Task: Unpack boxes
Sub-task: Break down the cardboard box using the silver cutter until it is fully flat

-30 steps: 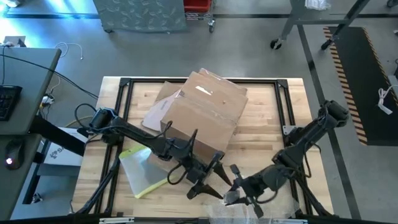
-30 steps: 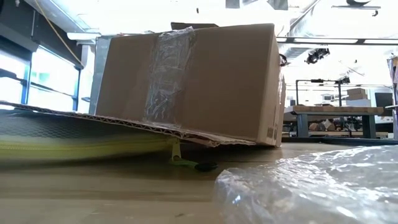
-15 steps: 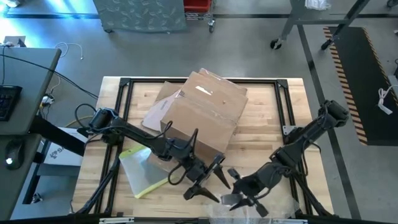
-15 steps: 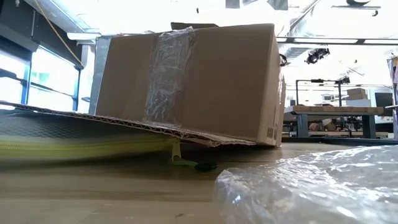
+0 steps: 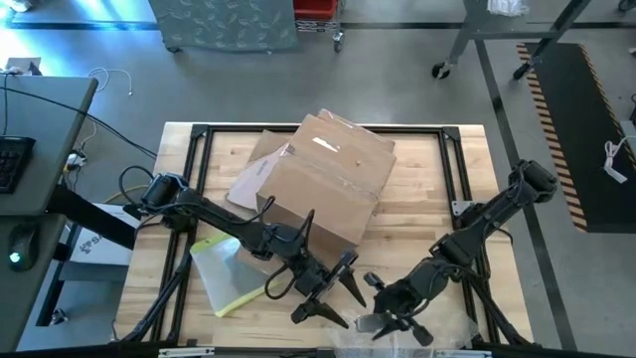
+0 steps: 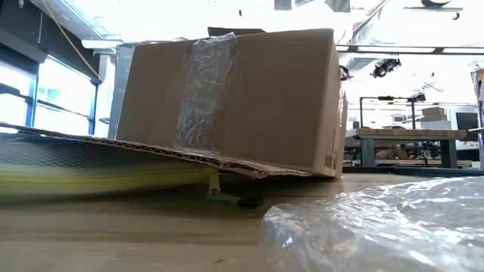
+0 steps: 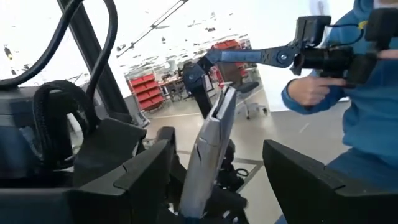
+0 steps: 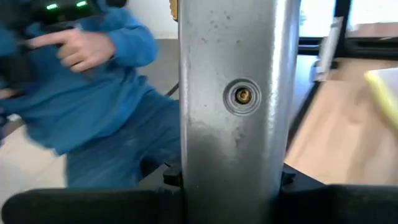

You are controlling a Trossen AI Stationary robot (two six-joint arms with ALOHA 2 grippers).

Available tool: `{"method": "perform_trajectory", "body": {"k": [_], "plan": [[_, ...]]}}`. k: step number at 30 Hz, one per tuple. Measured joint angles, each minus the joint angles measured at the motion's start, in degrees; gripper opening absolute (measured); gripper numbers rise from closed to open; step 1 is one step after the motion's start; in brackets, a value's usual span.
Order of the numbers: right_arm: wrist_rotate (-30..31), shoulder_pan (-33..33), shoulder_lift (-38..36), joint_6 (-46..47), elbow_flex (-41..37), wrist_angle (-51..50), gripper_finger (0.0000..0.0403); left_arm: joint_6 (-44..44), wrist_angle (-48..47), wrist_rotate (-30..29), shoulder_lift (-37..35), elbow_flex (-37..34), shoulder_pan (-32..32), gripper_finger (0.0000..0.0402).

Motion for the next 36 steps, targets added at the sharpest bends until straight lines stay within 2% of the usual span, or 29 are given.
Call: {"method": "perform_trajectory", "body": {"k": [6,10,14,19,23,27,34,36], "plan": [[-7.82,-2.07,2.69,-1.49,0.09,2.27,0.0076,-4.41,0.15,3.36,0.0,0.0,-0.97,0.0241],[-13.29,-4.38,6.22,-3.87,0.09,8.73,0.0076,-3.67,-0.32,2.5,0.01,0.0,-1.78,0.0241],[-14.45,-6.63,8.62,-6.42,0.09,11.48,0.0076,-3.17,-1.51,1.81,0.02,0.0,-2.65,0.0241],[-14.58,-8.49,9.01,-8.1,0.07,12.82,0.0076,-1.11,-3.67,-7.13,0.07,-0.04,-4.43,0.0241],[-16.15,-8.9,9.05,-9.24,0.07,12.79,0.0076,1.14,-3.24,-9.67,0.07,-0.04,-5.16,0.0235],[-16.23,-8.87,9.05,-9.59,0.07,12.97,0.0076,2.25,-3.3,-9.7,0.07,-0.04,-5.09,0.0191],[-16.81,-8.52,9.05,-8.78,0.07,13.03,0.0076,3.17,-3.13,-6.65,0.0,-0.04,-4.08,0.0065],[-16.78,-8.55,9.11,-8.65,0.05,12.64,0.0077,2.06,-3.21,-5.83,-0.04,-0.04,-3.72,0.0057]]}}
